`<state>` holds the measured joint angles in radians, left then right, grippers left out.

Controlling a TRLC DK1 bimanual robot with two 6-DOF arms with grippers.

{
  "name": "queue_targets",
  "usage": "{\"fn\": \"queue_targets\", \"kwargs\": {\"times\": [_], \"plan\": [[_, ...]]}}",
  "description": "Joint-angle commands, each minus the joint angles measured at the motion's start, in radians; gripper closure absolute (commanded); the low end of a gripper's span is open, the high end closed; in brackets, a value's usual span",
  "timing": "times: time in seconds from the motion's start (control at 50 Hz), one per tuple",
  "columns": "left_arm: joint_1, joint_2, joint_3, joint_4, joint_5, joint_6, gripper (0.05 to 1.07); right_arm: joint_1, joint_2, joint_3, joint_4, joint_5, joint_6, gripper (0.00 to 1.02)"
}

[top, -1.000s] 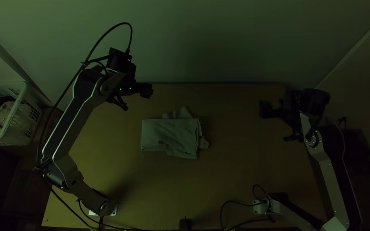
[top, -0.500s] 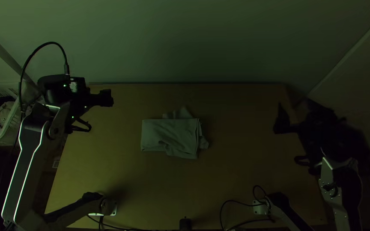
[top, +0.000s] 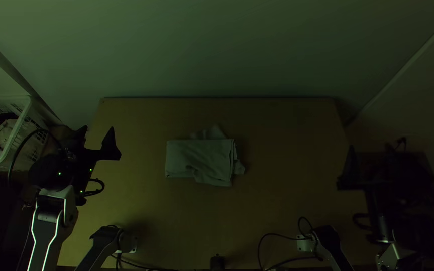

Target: Fold the t-shirt

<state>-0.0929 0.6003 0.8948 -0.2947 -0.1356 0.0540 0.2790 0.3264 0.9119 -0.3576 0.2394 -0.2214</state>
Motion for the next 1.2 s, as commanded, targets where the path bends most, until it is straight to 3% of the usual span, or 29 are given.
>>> {"fn": "queue_targets", "kwargs": {"times": [0.0, 0.18, 0.26, 0.54, 0.64, 0.92, 1.1, 1.18], "plan": [[0.018, -0.106, -0.119, 0.057, 0.004, 0.012, 0.09, -0.003, -0.092, -0.071, 0.068, 0.008, -0.012, 0.04], [0.070, -0.257, -0.323, 0.123, 0.002, 0.004, 0.09, 0.098, -0.334, -0.300, 0.309, 0.003, -0.030, 0.04], [0.090, -0.304, -0.395, 0.152, 0.004, -0.016, 0.09, 0.091, -0.332, -0.315, 0.287, 0.044, 0.001, 0.04], [0.114, -0.525, -0.662, 0.325, 0.025, -0.019, 0.09, 0.091, -0.334, -0.507, 0.307, 0.049, 0.037, 0.04], [0.114, -0.586, -0.724, 0.344, 0.053, -0.017, 0.09, 0.092, -0.334, -0.602, 0.376, 0.046, 0.063, 0.04], [0.114, -0.603, -0.843, 0.420, 0.062, -0.033, 0.10, 0.111, -0.334, -0.806, 0.474, -0.038, 0.100, 0.04], [0.114, -0.603, -0.892, 0.431, 0.123, -0.023, 0.10, 0.172, -0.332, -0.904, 0.569, -0.052, 0.097, 0.04], [0.113, -0.603, -0.898, 0.390, 0.137, -0.009, 0.10, 0.181, -0.329, -0.910, 0.514, -0.084, 0.113, 0.04]]}}
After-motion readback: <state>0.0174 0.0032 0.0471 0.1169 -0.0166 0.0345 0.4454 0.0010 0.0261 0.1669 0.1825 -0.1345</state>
